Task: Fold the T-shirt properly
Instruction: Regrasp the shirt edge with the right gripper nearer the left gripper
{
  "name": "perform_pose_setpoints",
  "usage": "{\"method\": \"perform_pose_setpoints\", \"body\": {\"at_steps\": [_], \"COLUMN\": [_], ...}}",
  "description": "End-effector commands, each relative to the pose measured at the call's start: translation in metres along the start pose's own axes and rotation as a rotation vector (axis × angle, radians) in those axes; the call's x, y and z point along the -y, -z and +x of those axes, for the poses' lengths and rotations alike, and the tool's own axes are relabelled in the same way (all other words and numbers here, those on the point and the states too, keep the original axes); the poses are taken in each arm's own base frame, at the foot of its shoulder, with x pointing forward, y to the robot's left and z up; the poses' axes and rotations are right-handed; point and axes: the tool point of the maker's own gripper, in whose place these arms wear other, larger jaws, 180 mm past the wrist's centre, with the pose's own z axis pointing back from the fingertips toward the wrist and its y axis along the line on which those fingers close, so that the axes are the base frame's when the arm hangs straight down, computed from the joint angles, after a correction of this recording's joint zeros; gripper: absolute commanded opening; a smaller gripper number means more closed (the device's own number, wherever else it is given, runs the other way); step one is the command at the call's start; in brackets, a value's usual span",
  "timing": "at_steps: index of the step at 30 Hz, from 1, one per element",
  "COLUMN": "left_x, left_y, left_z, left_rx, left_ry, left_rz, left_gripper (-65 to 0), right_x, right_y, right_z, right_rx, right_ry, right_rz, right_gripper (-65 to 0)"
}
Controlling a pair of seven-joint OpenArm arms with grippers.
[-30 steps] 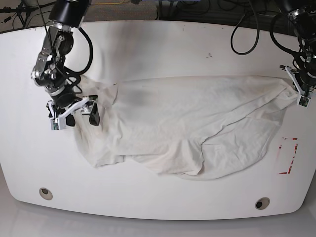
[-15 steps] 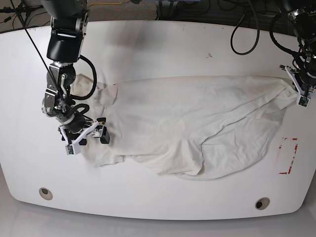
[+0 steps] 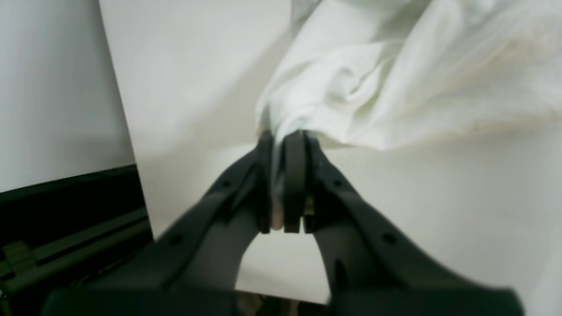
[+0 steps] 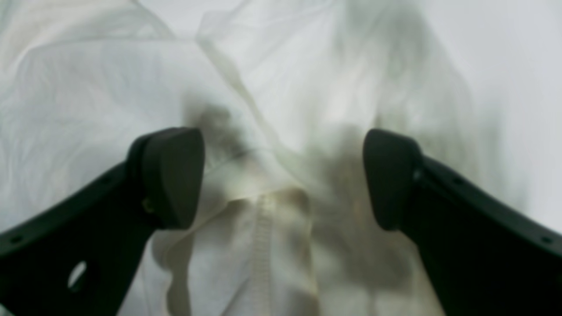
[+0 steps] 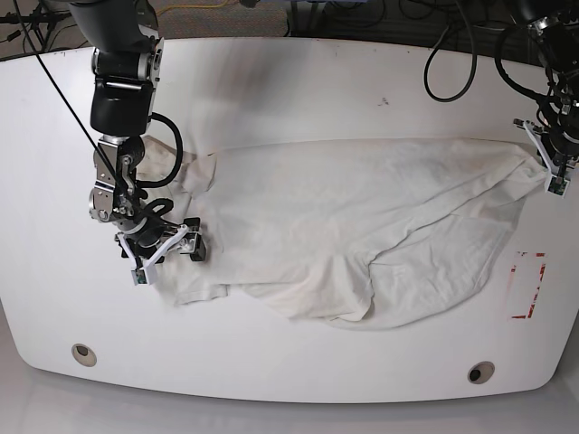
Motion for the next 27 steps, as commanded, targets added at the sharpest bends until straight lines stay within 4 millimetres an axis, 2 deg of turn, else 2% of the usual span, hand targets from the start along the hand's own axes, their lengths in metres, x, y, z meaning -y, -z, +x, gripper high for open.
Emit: {"method": "perform_pose_setpoints", "body": {"at_steps": [1,10,17,20,27], "left_x": [-0.01,-0.01,-0.01,-0.01,-0.01], "left_y": [-0.005,-0.005,-0.005,-0.005,-0.005], "left_z": [0.01,0.01,0.01,0.01,0.01], "left_rx": [0.033,0.035,0.035,0.035,0.035], "left_ry": [0.004,0.004,0.004,0.004,0.004], "left_rz": [0.026,0.026,0.026,0.026,0.026], "left_gripper": [-64.4,-64.4,-64.4,-64.4,-64.4], "right_x": [-0.014,-0.035,-0.036,-0.036,-0.036], "right_y": [0.003,0.012,0.012,0.012,0.012], "right_z": [0.028,0.023,0.024,0.033,0.036], "right_rx": [0.071,0.059,0.063,0.077,0.081], "right_ry": [-0.021,-0.021,-0.018,-0.022,-0.026], "right_rz": [0.03,0.067,0.066,0.067,0.068], "right_gripper": [-11.7,-11.9,-13.5,-20.9,-50.3]}}
